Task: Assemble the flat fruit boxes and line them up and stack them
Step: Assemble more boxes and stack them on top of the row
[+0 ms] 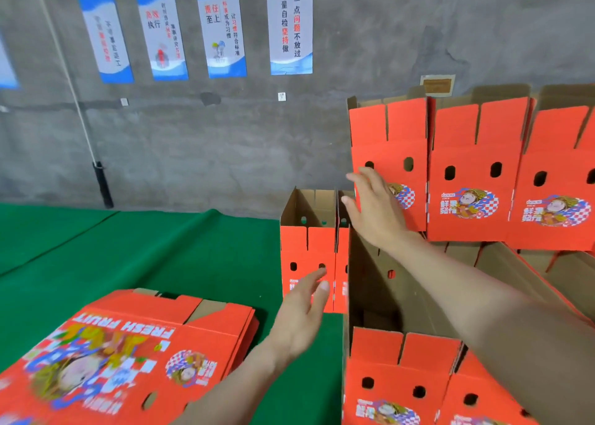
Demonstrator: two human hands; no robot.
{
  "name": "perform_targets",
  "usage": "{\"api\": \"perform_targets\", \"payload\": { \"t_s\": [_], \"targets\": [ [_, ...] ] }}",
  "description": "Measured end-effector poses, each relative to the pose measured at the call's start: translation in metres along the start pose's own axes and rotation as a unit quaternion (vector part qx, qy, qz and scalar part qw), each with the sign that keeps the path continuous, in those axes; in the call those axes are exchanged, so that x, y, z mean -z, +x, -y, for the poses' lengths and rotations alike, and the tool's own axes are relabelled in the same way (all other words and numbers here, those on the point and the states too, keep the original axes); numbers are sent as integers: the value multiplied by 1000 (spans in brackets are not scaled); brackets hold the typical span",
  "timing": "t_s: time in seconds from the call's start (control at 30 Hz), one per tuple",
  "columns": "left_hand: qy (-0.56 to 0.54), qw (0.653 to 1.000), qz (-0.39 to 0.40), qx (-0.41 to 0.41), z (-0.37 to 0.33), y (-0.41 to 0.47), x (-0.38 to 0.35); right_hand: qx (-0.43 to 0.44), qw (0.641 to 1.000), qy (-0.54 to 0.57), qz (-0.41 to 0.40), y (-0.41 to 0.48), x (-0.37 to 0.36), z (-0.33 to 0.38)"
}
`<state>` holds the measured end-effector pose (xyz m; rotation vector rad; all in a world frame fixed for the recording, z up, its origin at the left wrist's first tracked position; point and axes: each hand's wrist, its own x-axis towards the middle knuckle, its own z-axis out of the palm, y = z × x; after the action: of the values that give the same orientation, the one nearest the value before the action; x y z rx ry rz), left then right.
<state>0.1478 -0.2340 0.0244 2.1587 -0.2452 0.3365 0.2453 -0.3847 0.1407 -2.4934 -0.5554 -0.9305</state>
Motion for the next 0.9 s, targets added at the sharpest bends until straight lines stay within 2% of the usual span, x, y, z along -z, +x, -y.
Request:
{"api": "perform_targets", "payload": {
  "t_s": [0.1, 0.23, 0.37, 0.47, 0.57, 0.7, 0.8, 0.87, 0.9],
  "targets": [
    [125, 989, -17, 74, 72, -33, 42, 61, 996, 12, 65, -17, -7, 42],
    [270, 937, -34, 219, 153, -81, 106, 54, 969, -1, 242, -52, -37, 110],
    [379, 883, -26, 276, 201, -136, 151, 47, 936, 32, 347, -120, -80, 166],
    [407, 858, 58, 308, 228, -179, 161, 14, 906, 31, 422, -174, -113, 181],
    [381, 870, 86, 301, 231, -212, 142, -61, 880, 59, 468, -206, -138, 183],
    [382, 884, 60, 262, 210, -245, 111, -196, 862, 79, 461, -228, -161, 188],
    [374, 896, 42, 237, 198, -262, 100, -343, 845, 140, 386, -238, -173, 190],
    [360, 904, 28, 228, 191, -263, 102, -464, 810, 202, 297, -239, -176, 189],
    [350, 908, 22, 229, 189, -263, 104, -523, 774, 243, 262, -240, -176, 188]
  ]
}}
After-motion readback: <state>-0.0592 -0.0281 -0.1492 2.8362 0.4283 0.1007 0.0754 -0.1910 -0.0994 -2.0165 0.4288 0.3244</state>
